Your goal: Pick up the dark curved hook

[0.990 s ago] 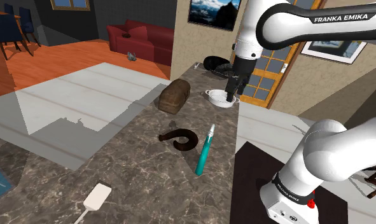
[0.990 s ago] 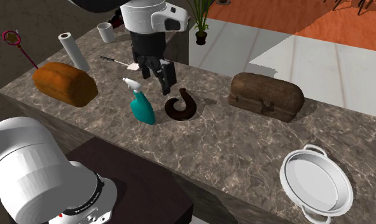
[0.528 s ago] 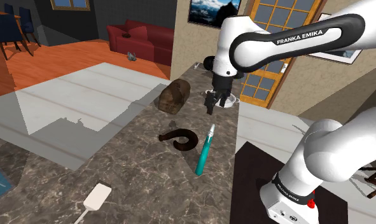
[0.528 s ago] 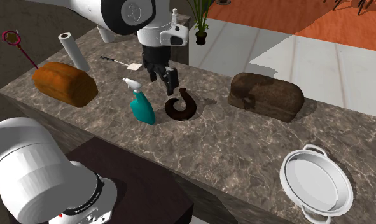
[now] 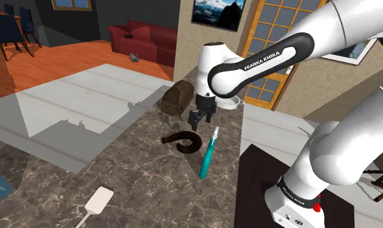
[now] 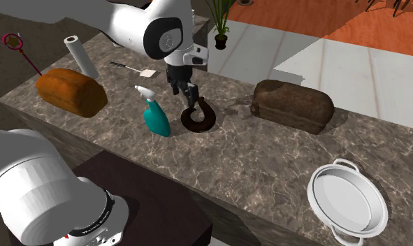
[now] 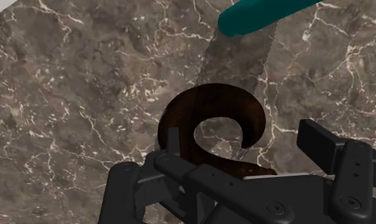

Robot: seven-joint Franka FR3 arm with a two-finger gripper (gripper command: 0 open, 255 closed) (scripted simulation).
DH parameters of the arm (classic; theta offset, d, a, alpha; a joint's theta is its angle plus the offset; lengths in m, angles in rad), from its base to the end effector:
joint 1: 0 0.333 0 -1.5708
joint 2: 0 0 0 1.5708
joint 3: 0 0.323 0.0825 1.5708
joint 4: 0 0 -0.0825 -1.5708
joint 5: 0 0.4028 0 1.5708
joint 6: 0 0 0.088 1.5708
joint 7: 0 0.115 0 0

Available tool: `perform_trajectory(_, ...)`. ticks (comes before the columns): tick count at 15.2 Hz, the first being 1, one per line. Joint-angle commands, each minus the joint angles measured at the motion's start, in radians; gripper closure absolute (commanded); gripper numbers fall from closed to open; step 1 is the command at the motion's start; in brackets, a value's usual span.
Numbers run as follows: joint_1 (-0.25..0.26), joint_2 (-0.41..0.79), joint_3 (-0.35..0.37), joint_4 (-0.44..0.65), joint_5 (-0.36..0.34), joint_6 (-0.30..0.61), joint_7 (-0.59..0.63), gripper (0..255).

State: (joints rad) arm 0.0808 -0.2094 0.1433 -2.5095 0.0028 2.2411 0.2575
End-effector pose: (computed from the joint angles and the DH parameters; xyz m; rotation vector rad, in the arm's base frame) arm 0.4389 0.0989 0.3383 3.0987 -0.0607 -0.0818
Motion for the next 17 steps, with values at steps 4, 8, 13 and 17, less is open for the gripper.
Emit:
perform_trajectory(4, 0.009, 0.207, 0.033, 0.084, -0.038, 0.118, 0.092, 0)
perform_trajectory(8, 0.027, 0.372, 0.04, 0.169, -0.086, 0.191, 0.169, 0)
perform_trajectory(13, 0.036, 0.445, 0.032, 0.181, -0.111, 0.25, 0.194, 0)
perform_trajectory(17, 0.041, 0.489, 0.025, 0.181, -0.127, 0.293, 0.206, 0)
